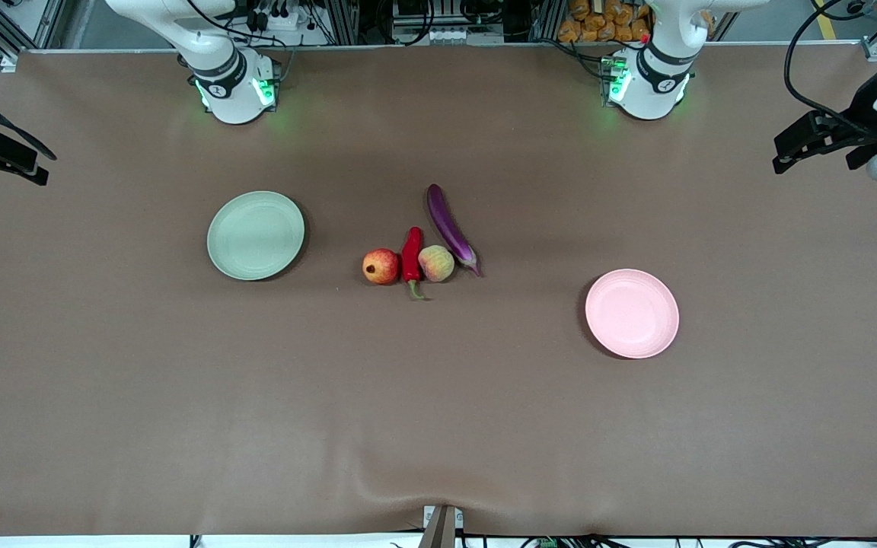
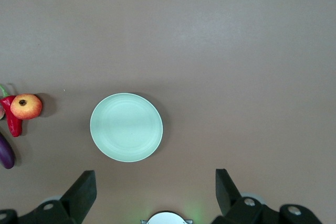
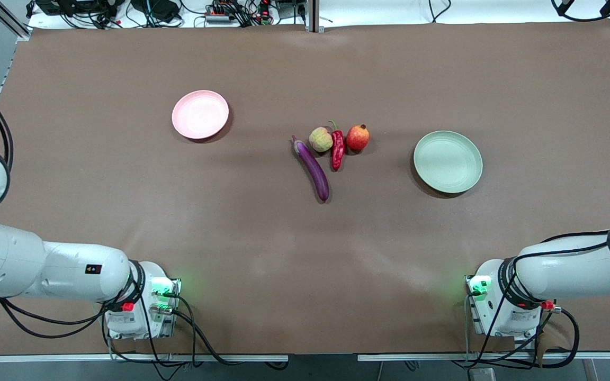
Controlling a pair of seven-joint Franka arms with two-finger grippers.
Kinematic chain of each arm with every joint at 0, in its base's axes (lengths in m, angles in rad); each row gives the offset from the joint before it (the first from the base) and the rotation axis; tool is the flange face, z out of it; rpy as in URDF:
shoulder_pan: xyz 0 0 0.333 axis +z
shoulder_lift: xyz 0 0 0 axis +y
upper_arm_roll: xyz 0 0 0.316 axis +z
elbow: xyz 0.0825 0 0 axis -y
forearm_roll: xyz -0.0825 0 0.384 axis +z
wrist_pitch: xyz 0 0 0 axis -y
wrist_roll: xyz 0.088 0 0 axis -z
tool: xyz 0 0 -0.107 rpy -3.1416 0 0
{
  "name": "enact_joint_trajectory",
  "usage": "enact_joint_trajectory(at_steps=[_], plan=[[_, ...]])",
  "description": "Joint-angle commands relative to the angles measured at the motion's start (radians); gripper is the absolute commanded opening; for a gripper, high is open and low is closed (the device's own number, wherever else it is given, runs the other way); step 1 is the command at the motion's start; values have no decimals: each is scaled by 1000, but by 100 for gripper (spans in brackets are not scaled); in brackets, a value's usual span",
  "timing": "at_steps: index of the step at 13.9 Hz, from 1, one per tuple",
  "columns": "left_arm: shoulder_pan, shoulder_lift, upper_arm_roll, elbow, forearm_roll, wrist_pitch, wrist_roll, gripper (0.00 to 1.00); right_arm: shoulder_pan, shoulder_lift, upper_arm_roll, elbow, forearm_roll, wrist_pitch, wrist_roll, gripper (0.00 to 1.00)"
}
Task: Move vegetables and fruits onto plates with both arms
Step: 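Reach the left gripper to the purple eggplant while the right gripper approaches the pomegranate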
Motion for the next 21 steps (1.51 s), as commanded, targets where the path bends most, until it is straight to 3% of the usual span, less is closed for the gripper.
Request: enact_joint_trajectory(at_steps=[1,11,21], plan=[[1,8,-2,22,0,-21,-2,100,-10,-9,6,0,12,-1,8,100],[1,15,-1,12,3,-21,1,100,-10,-6,6,3,12,-2,10,100],[-10,13,-28,-59,-5,-3,-52,100,27,-7,16,5,9,-13,14,100]])
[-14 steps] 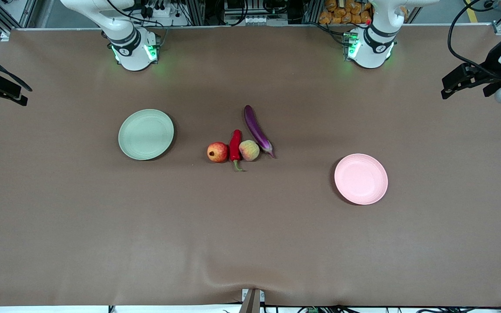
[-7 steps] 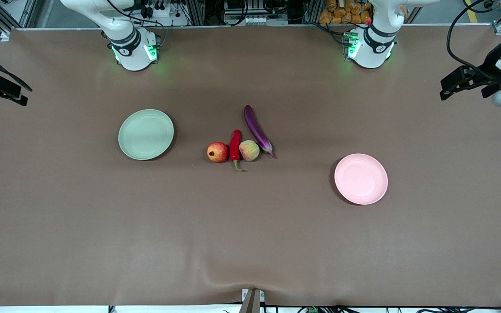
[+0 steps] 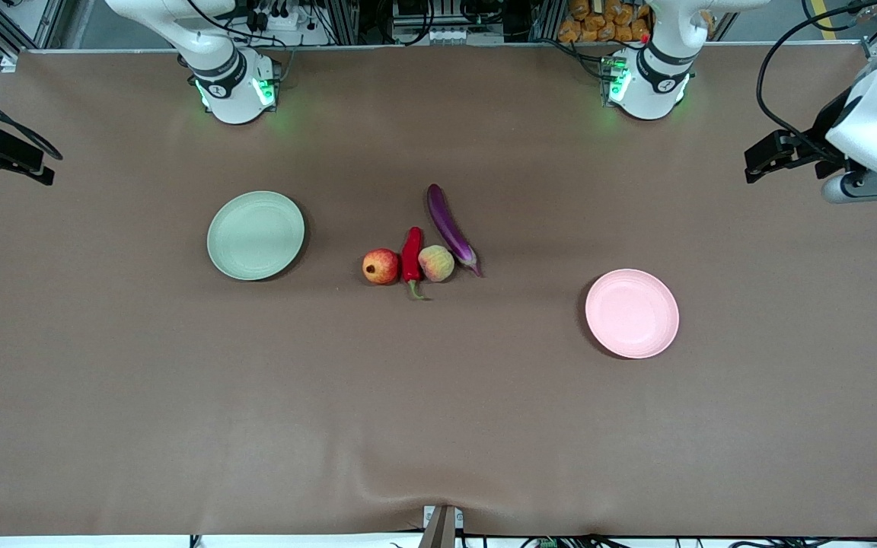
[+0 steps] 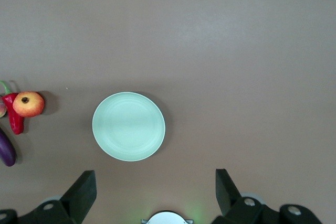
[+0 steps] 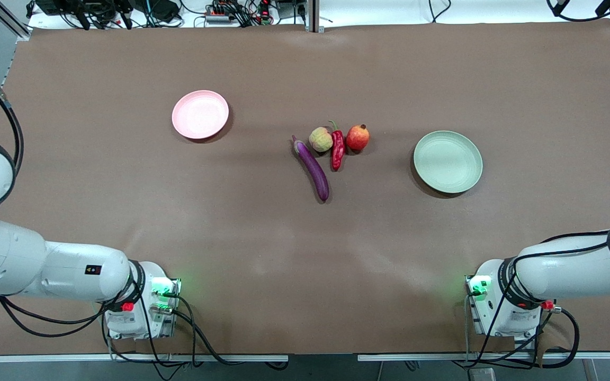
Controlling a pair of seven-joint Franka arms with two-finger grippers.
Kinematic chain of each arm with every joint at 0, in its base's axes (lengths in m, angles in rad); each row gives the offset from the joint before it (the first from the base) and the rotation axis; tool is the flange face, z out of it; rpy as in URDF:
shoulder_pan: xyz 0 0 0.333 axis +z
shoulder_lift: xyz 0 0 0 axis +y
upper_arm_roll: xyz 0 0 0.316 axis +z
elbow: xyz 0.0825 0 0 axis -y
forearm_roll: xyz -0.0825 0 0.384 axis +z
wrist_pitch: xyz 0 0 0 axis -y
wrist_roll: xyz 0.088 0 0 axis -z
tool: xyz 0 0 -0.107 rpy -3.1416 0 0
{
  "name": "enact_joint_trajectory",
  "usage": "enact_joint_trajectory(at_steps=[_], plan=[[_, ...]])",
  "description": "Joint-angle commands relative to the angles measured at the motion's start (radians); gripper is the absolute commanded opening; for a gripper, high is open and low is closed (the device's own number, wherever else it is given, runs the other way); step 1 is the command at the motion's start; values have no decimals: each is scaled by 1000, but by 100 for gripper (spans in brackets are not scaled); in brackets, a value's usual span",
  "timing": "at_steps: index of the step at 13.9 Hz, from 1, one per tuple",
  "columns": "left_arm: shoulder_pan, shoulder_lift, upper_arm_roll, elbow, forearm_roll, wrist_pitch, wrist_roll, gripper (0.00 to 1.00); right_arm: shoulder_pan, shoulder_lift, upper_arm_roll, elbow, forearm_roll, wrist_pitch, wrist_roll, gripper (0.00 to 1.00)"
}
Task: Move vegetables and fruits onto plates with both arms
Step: 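Reach the left gripper to the purple eggplant while the right gripper approaches the pomegranate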
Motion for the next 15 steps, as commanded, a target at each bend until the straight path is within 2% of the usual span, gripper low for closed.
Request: enact_joint_trajectory(at_steps=[1,3,6,8,10,12,13,15], plan=[[5,-30,-4,-28,-4,4,-13,100,29,-7,10,5,10,-28,11,100],[3,-53,-8,-57,-6,4,-38,100,58,-9,10,6,12,-40,11,100],[5,-54,-141,-134,-10,30,-259,100,72,-6,9,34,64,-40,11,100],[6,-54,-232,-194,-10,93,-354,100,75,-6,7,37,104,-34,10,100],[3,-44,-302,-276,-39,221,-452,100,97,-4,7,38,107,-30,10,100],[2,-34,-390,-390,-79,417,-596,100,121,-1,7,38,110,-19,10,100],[2,-11,-454,-442,-79,515,-676,100,144,16,7,38,116,-1,8,100],[-7,104,-556,-470,-76,660,-802,100,187,63,6,38,119,21,7,100]])
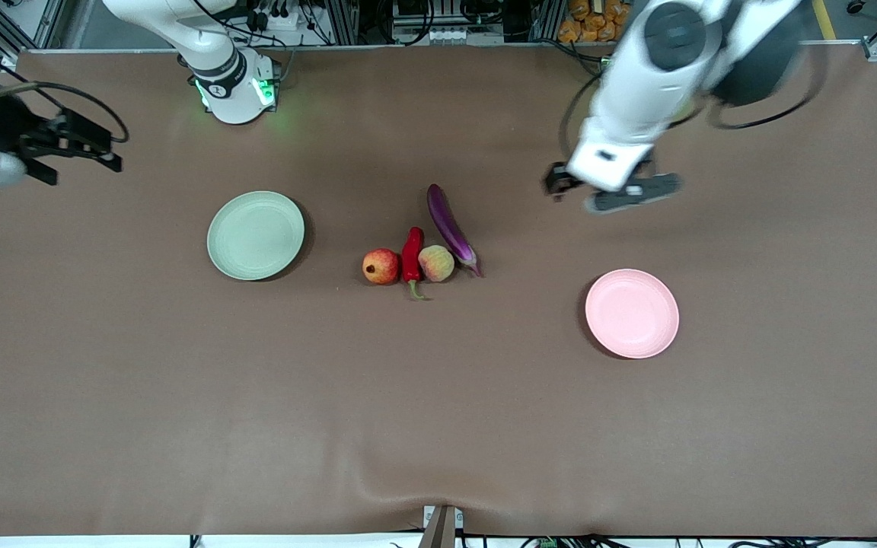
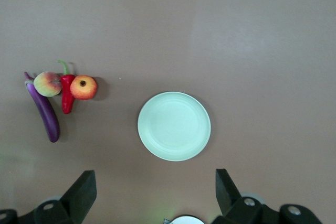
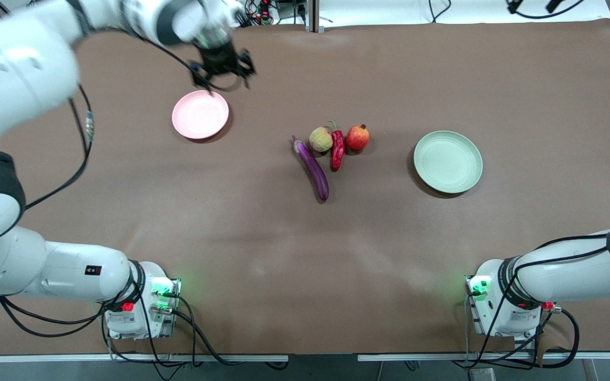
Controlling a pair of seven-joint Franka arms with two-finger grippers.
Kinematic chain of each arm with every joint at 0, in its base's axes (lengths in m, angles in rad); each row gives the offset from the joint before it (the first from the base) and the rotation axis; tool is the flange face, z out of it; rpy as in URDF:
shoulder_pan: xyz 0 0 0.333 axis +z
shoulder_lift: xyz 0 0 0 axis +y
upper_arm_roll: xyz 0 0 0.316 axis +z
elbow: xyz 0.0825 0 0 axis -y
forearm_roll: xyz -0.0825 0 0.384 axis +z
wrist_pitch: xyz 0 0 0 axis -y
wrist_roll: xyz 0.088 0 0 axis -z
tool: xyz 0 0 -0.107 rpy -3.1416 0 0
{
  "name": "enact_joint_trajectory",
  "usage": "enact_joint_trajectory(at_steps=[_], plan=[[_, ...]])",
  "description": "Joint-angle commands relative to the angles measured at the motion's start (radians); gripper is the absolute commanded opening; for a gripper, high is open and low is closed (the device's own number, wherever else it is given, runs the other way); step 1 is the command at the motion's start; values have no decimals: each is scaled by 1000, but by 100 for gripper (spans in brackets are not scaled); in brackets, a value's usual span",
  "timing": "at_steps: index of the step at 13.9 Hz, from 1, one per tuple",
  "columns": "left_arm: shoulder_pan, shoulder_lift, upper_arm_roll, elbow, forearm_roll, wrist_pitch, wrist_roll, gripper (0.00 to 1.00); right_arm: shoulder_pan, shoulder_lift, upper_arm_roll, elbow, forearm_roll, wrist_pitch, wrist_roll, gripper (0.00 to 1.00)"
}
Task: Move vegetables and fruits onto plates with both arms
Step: 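Reach the left gripper to the purple eggplant while the right gripper approaches the pomegranate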
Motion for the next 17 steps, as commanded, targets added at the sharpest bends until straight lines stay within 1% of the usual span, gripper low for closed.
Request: enact_joint_trajectory(at_steps=[1,3,5,6,8,10,12,13,15,16,17], plan=[[-31,138,-100,-29,3,167,-156,100,41,47,-11,13,10,14,7,100],[-102,238,-100,-23,46,273,-234,100,42,47,-12,13,4,14,6,100],[-159,354,-98,-1,147,344,-321,100,33,70,-12,9,3,9,6,100],[-185,429,-97,35,217,352,-372,100,32,92,-12,7,1,8,9,100],[-229,580,-94,153,348,352,-511,100,27,148,-12,10,0,1,7,100],[-268,678,-91,226,471,352,-621,100,39,176,-12,6,-2,0,9,100],[-295,717,-75,231,528,352,-652,93,38,193,-12,-10,-7,-12,1,100],[-308,728,-56,231,531,353,-653,90,33,219,-12,-13,-7,-9,-19,100],[-353,749,-19,235,528,353,-655,85,44,241,-12,-35,-7,0,-127,100],[-378,754,4,235,528,353,-655,80,51,241,-12,-69,-7,24,-153,100],[-389,758,18,235,528,355,-655,72,58,239,-11,-101,-7,53,-173,100]])
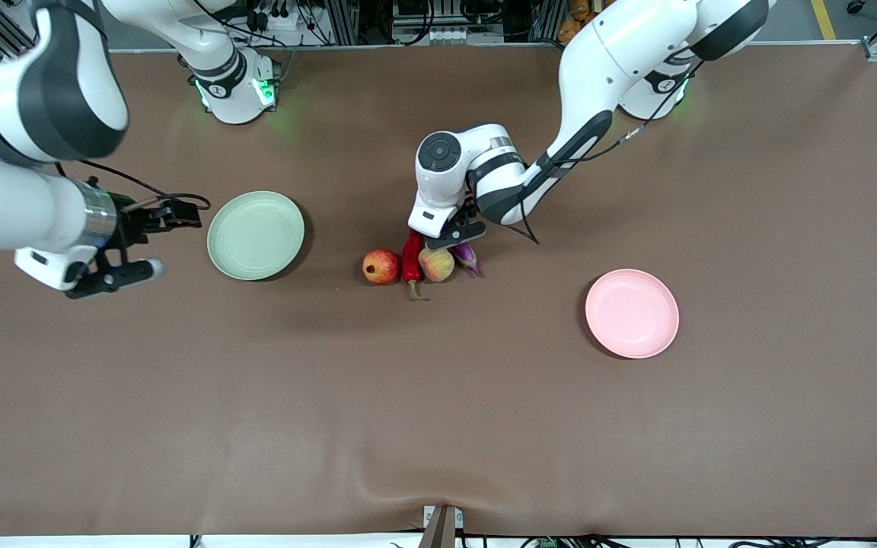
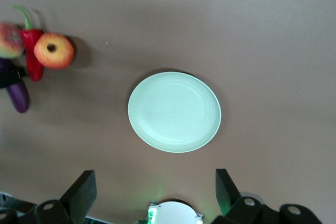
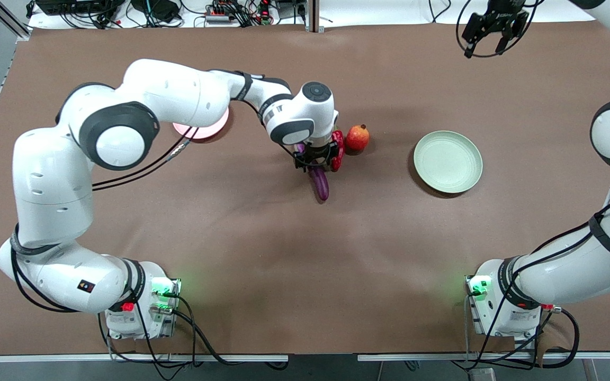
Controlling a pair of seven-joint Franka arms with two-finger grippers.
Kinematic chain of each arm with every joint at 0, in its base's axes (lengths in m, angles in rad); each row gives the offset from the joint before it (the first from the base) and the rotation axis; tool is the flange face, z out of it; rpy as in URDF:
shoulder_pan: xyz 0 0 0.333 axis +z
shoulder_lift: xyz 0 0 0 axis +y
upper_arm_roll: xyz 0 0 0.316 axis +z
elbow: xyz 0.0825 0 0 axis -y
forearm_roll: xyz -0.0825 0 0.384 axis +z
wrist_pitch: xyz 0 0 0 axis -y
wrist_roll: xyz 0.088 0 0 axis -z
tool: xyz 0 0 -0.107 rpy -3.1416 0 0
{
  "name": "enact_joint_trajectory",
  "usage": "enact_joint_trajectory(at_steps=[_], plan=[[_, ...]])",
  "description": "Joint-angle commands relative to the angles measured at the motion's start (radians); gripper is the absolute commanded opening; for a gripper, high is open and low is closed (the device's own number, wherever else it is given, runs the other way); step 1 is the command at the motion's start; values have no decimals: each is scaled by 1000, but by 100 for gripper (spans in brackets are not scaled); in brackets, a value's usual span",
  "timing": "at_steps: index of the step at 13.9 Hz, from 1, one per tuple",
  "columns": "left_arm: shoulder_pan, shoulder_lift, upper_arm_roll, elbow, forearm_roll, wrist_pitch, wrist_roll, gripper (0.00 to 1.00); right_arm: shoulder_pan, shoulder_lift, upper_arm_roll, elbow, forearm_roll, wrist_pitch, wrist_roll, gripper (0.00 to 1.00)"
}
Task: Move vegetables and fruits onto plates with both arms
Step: 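Reach the left gripper to the purple eggplant while the right gripper approaches the pomegranate, then carry the eggplant onto the pink plate while the right gripper grasps the pomegranate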
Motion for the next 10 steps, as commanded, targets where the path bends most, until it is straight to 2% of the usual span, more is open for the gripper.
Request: enact_joint_trajectory(at_steps=[1,2,3,5,6,10], plan=[[-44,9,38,24,24,-6,-21,53,27,-9,2,-79,-4,75,-77,100],[-41,9,38,25,26,-6,-20,23,53,-9,2,-100,-4,114,-93,100],[-27,0,38,22,28,-9,-8,0,78,-9,2,-118,-4,155,-94,100],[-19,-35,38,5,31,-44,-9,0,139,-4,2,-143,-4,221,-79,100],[-15,-61,37,-2,31,-109,-2,0,153,0,2,-160,-2,252,-48,100],[5,-178,32,-27,29,-356,78,0,219,63,4,-188,12,375,247,100]])
